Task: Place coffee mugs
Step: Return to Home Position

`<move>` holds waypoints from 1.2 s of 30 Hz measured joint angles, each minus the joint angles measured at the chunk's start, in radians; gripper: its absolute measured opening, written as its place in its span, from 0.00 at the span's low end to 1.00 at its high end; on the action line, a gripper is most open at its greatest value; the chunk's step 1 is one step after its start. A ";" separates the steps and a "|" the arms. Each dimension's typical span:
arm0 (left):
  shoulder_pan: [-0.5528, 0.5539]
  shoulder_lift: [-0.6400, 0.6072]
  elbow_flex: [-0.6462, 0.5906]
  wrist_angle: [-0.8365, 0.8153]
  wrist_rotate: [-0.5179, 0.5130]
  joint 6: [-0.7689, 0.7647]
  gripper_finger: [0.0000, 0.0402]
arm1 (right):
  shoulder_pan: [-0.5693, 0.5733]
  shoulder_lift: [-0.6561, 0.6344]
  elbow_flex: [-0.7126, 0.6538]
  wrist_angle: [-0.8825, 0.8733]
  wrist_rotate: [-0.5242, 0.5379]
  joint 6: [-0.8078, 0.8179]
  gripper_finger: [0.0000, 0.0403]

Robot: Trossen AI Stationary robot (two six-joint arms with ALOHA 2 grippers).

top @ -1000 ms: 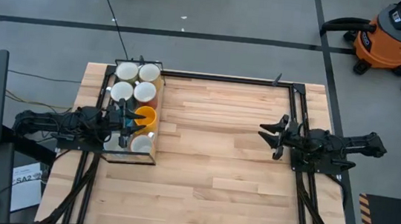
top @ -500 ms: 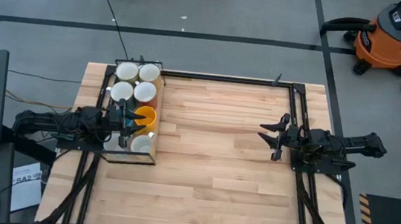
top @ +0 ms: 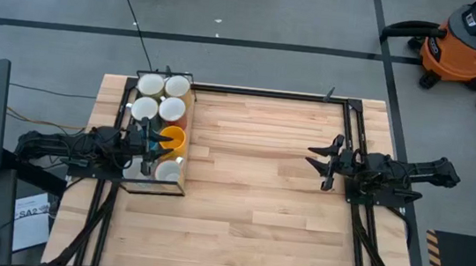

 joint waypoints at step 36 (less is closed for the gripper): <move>0.000 0.000 -0.002 0.024 -0.001 -0.002 0.40 | 0.000 0.000 0.000 0.000 0.000 0.000 0.39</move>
